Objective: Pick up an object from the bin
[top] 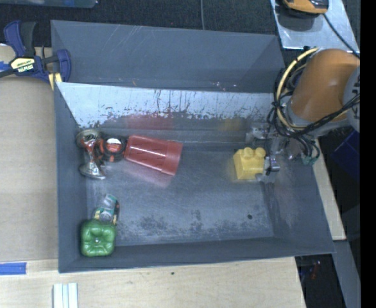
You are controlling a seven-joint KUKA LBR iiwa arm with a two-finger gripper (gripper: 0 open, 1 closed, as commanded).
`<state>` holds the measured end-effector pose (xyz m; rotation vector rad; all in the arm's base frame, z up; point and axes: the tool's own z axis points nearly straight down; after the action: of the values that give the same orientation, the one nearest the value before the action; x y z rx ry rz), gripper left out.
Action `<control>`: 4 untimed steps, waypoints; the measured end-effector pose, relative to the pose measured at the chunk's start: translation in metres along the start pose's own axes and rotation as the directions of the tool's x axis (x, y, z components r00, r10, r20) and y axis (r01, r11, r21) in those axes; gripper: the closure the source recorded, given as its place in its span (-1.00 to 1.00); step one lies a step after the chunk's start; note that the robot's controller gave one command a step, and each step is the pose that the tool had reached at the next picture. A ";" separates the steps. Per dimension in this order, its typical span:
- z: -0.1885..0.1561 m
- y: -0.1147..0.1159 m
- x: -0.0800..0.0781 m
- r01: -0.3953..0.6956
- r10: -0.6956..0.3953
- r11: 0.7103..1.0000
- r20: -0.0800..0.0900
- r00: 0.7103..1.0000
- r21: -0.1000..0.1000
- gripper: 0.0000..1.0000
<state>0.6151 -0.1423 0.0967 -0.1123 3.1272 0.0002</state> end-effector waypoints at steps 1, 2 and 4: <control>0.028 -0.008 0.004 0.057 -0.057 0.998 -0.007 0.998 0.002 -1.00; 0.041 -0.010 0.003 -0.027 0.027 1.000 -0.001 1.000 0.001 -1.00; 0.026 -0.002 -0.009 0.324 -0.324 0.946 -0.001 0.946 0.002 1.00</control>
Offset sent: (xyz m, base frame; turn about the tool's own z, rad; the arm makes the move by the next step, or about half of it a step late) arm -0.0035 -0.0127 -0.0267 0.2803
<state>0.6248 -0.1435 0.0706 -0.6240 3.0667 -0.0070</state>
